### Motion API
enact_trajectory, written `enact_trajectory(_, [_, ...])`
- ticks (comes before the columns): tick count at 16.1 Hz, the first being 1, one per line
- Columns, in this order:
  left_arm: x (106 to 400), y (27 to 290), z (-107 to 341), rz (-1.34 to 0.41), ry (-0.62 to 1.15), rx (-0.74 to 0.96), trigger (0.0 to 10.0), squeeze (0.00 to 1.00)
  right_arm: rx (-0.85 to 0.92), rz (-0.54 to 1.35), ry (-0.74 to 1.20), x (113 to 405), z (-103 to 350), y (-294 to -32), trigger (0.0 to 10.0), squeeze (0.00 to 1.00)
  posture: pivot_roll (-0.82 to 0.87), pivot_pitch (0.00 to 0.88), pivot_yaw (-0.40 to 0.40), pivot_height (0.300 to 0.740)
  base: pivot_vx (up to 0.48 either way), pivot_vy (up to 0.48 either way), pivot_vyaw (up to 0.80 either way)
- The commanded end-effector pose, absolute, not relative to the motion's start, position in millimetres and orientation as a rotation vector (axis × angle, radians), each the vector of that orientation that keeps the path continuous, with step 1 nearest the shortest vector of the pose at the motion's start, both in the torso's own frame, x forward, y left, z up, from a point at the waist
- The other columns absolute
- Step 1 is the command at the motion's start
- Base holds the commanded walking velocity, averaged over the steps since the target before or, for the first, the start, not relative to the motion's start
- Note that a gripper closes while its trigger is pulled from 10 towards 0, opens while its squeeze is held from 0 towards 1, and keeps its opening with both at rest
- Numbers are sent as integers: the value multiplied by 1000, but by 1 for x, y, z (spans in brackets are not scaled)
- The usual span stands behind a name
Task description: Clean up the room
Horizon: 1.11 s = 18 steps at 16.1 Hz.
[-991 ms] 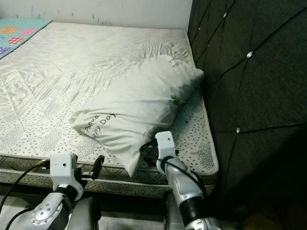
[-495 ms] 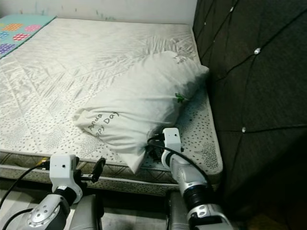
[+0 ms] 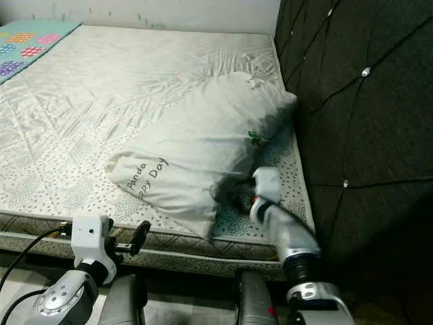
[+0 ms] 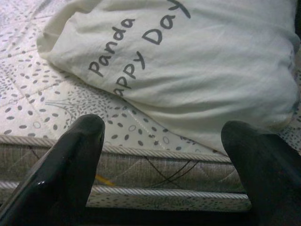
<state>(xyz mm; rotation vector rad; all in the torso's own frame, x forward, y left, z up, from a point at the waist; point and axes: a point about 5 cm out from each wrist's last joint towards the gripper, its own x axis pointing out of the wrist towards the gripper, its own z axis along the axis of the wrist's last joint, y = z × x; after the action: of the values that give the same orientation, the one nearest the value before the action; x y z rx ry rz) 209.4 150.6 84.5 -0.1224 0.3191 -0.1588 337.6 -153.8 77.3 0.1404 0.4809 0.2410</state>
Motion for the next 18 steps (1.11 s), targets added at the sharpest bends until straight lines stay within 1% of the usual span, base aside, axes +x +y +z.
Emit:
enact_trajectory(1, [210,153,82,-155,335,-117,10000,0,128,213,387,341,89,-160,10000,0,15,39,-5,574,0,0,0])
enact_trajectory(2, [211,153,82,-157,334,-115,10000,0,104,182,345,344,93,-166,10000,0,12,38,-4,574,0,0,0])
enact_trajectory(5, [214,153,82,-162,331,-110,10000,0,154,157,331,347,99,-167,10000,0,11,32,-2,574,0,0,0])
enact_trajectory(8, [215,153,82,-162,334,-109,10000,0,246,281,406,335,97,-143,10000,0,5,29,-2,574,0,0,0])
enact_trajectory(12, [216,149,80,-185,348,-117,10000,0,495,376,618,297,76,-105,10000,0,-9,31,3,574,0,0,0])
enact_trajectory(15, [217,148,80,-193,350,-116,10000,0,489,386,633,289,70,-96,10000,0,-9,33,8,574,0,0,0])
enact_trajectory(18, [217,148,79,-198,352,-116,10000,0,495,310,616,285,71,-85,10000,0,-9,36,9,574,0,0,0])
